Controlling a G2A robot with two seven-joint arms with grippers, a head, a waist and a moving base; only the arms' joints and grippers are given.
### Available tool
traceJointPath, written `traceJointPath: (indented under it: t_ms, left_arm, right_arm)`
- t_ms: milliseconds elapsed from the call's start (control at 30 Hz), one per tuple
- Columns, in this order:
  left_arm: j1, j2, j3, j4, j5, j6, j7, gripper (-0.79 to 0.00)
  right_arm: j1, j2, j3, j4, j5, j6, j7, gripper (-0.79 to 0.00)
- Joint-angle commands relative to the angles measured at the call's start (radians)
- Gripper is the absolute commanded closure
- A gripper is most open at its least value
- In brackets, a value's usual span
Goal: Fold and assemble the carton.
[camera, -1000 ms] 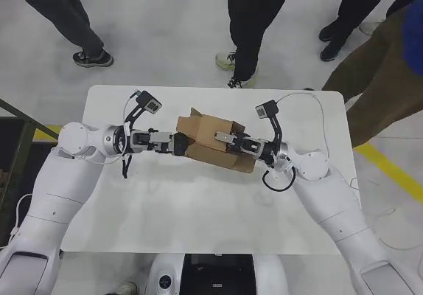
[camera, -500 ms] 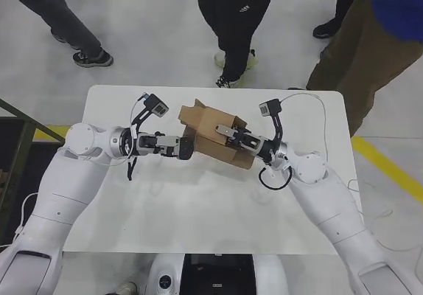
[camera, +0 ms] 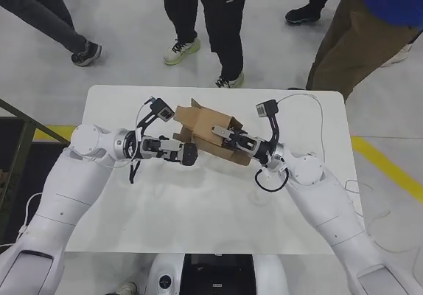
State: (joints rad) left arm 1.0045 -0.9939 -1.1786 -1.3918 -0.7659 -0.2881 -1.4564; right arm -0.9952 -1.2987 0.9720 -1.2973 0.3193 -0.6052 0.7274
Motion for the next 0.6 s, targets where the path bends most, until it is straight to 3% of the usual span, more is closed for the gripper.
traceJointPath:
  t_ms: [0, 567]
  left_arm:
    - [-0.004, -0.001, -0.001, 0.009, -0.001, -0.003, 0.002, -0.785]
    - [-0.009, -0.003, -0.017, 0.033, -0.009, 0.009, -0.011, -0.785]
  right_arm:
    - [-0.004, 0.0, -0.002, -0.005, -0.003, -0.001, 0.004, 0.0]
    - [-0.013, -0.001, 0.01, -0.015, -0.005, 0.005, 0.009, 0.0]
